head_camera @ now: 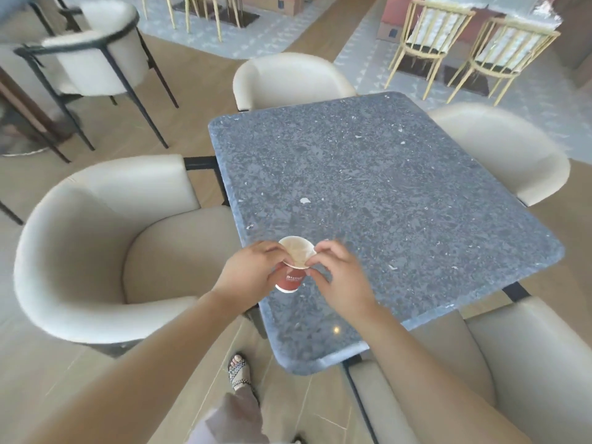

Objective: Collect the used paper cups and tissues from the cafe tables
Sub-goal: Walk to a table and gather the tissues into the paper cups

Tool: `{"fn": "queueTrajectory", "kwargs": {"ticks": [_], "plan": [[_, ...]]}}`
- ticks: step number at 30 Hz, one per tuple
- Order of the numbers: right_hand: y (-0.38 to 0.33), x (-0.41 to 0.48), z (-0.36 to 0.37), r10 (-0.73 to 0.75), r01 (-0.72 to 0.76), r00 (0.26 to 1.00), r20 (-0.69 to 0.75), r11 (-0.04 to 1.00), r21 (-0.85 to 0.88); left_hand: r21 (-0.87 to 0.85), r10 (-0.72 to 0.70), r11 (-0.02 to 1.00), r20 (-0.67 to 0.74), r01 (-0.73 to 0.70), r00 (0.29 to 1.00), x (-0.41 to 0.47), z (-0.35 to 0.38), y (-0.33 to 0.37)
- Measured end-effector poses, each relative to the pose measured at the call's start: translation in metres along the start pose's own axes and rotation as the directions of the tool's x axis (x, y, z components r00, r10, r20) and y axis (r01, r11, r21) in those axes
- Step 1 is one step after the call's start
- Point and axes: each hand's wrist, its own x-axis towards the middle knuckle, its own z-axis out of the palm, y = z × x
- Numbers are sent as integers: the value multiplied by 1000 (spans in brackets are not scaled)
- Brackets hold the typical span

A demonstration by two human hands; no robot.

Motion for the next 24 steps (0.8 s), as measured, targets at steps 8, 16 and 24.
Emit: {"fn": "queueTrajectory", "kwargs": {"ticks": [8, 16, 24], "plan": [[-19, -79, 3, -115, 109, 987, 113, 993, 53, 35, -126, 991, -82, 129, 989, -105, 5, 53], [-71, -123, 51, -243, 200, 935, 259, 962, 184, 86, -328, 937, -121, 339, 937, -208, -17, 53], [-117, -155, 99, -321, 264, 875, 363, 944, 199, 55, -424, 899, -142, 435, 895, -293, -36, 41]]}}
